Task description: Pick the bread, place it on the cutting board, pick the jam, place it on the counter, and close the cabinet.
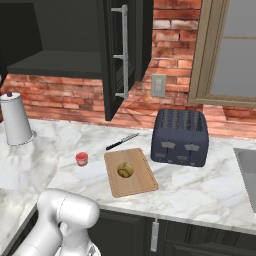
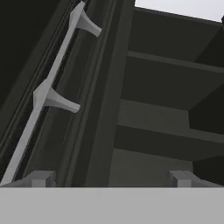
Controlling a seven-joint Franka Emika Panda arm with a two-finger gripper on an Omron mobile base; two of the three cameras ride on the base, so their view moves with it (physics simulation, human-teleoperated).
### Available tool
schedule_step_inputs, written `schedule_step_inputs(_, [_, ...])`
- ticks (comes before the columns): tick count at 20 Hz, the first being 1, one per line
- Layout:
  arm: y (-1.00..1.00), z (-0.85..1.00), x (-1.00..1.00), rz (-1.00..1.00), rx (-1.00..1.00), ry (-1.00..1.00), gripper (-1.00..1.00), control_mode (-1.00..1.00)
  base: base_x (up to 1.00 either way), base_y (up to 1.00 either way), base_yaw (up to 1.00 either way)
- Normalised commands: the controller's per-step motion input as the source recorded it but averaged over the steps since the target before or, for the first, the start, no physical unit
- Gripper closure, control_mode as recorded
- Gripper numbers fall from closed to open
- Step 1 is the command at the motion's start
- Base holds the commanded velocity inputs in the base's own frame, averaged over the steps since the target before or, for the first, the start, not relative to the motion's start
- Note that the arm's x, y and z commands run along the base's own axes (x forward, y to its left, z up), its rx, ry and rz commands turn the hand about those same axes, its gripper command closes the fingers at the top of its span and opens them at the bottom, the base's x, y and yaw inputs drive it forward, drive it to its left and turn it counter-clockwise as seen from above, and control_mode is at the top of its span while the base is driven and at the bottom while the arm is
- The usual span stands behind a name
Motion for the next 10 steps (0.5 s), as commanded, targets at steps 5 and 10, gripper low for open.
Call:
schedule_step_inputs(5, [-0.37, 0.0, 0.0, 0.0, 0.01, 0.0, -1.0, -1.0, 0.0, 0.0, 0.0])
schedule_step_inputs(10, [-0.4, 0.0, -0.09, 0.0, 0.03, 0.0, -1.0, -1.0, 0.0, 0.0, 0.0])
